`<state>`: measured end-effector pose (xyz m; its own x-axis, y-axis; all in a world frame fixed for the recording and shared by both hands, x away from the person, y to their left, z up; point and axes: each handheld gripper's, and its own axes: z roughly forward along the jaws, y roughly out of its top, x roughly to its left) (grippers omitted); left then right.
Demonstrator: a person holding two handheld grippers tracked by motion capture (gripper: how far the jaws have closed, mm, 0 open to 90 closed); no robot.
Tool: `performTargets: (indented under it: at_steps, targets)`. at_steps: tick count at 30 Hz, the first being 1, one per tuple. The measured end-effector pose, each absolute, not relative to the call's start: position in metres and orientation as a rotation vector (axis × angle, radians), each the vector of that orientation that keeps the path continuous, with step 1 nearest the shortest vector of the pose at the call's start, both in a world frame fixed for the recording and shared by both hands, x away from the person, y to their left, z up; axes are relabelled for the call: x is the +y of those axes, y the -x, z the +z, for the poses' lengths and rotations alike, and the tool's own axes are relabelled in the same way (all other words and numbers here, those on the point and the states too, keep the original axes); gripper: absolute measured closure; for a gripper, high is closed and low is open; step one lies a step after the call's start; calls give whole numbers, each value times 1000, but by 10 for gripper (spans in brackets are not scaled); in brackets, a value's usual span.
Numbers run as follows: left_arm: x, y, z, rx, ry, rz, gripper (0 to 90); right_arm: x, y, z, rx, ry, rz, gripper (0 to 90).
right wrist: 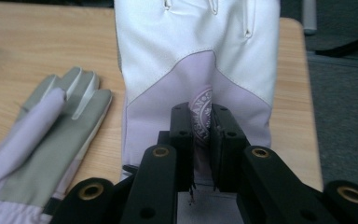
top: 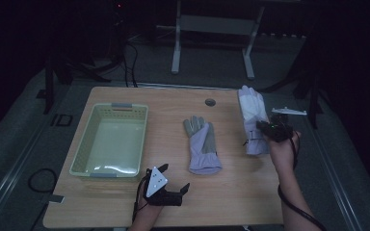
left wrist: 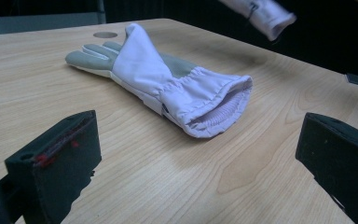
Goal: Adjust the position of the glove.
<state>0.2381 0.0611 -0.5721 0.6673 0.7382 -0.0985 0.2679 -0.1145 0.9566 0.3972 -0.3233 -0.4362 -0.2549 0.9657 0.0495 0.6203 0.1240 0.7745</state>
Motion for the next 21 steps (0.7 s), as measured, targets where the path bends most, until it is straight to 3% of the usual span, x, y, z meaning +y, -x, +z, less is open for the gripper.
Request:
performTargets:
  at_steps: [10,21]
  targets:
    - [61,-238,-572,821,-1687,488,2,-323,-357,-434,1814,-1602,963,809]
    - [61,-238,-572,817,-1689,488,2,-311,-354,-490,1810,-1727,936,807]
